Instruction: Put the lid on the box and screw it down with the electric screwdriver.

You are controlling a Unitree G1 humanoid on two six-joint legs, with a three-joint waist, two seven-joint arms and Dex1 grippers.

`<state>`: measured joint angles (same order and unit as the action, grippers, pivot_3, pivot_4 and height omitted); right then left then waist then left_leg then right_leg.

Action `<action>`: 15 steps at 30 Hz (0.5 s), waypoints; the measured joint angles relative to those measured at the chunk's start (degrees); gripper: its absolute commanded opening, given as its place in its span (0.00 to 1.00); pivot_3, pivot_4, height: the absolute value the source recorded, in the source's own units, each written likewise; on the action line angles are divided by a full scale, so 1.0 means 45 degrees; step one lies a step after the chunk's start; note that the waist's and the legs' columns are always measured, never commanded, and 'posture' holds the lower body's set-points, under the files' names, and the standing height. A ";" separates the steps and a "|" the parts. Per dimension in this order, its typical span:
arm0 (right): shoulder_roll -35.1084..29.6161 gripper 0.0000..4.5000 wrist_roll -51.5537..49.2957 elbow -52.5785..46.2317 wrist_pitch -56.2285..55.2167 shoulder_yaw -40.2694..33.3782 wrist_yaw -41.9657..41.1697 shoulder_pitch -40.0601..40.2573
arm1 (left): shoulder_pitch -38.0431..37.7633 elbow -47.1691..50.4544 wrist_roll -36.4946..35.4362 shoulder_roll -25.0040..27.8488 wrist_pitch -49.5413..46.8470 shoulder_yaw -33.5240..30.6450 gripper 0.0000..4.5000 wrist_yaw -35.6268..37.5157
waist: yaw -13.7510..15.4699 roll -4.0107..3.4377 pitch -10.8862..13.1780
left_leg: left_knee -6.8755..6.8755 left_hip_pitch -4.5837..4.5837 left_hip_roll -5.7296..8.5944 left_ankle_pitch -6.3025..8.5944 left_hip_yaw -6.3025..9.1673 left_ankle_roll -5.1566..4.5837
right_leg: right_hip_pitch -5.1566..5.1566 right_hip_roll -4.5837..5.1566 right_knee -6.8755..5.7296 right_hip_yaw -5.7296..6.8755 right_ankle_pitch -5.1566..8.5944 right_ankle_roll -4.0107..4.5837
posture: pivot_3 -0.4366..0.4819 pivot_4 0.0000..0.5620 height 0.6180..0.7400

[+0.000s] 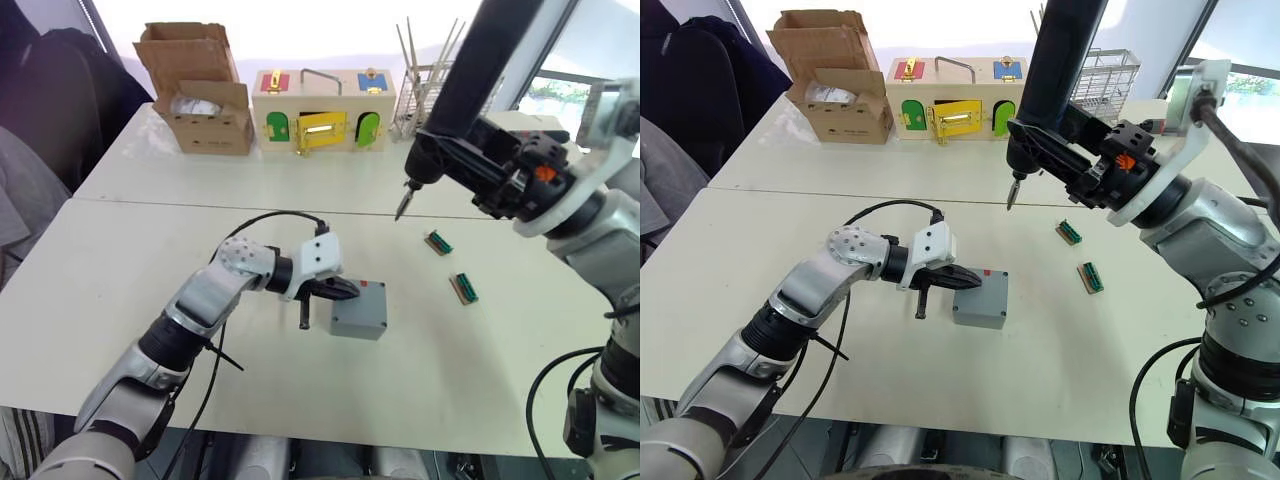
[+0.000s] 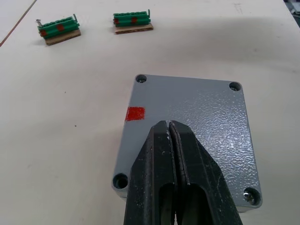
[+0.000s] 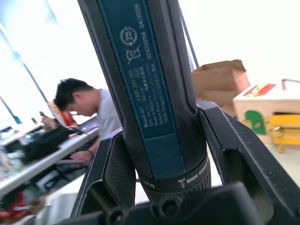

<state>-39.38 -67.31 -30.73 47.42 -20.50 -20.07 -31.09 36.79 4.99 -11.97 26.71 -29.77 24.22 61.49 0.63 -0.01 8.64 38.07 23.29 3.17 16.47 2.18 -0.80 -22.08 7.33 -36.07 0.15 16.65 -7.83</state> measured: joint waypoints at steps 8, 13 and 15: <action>-0.3262 0.42 -0.0337 0.4679 0.2661 -0.0262 0.1980 -0.2247 | 0.1221 0.0890 -0.2194 -0.0361 -0.1952 -0.2359 0.00 -0.0159 | 0.0057 -0.0020 0.0172 | 0.0047 0.0214 0.0028 -0.0085 -0.0015 0.0075 | -0.0190 -0.0013 -0.0027 0.0009 -0.0005 -0.0002 | 0.48 0.27 0.96; -0.6659 0.42 0.0643 0.7498 0.5378 0.0609 -0.0068 -0.2446 | 0.0816 0.2421 -0.3028 0.0246 -0.2377 -0.2230 0.00 0.0641 | -0.0113 -0.0017 0.0175 | -0.0033 0.0245 0.0022 -0.0057 -0.0056 0.0033 | -0.0238 -0.0005 -0.0011 0.0032 -0.0005 -0.0004 | 0.48 0.27 0.96; -0.6682 0.42 0.0749 0.8642 0.6290 0.1116 -0.1131 -0.2380 | 0.0482 0.2695 -0.2941 0.0332 -0.2170 -0.1562 0.00 0.0792 | -0.0270 -0.0021 0.0185 | -0.0025 0.0246 0.0021 -0.0056 -0.0083 0.0029 | -0.0239 0.0005 -0.0007 0.0032 -0.0005 -0.0006 | 0.48 0.27 0.96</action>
<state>-69.45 -63.95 8.16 75.73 -15.48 -25.17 -41.80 38.96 17.12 -25.21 28.20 -39.54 17.19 65.05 -0.58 -0.10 9.47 37.96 24.39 3.26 16.21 1.80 -0.67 -23.15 7.35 -36.10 0.29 16.63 -7.86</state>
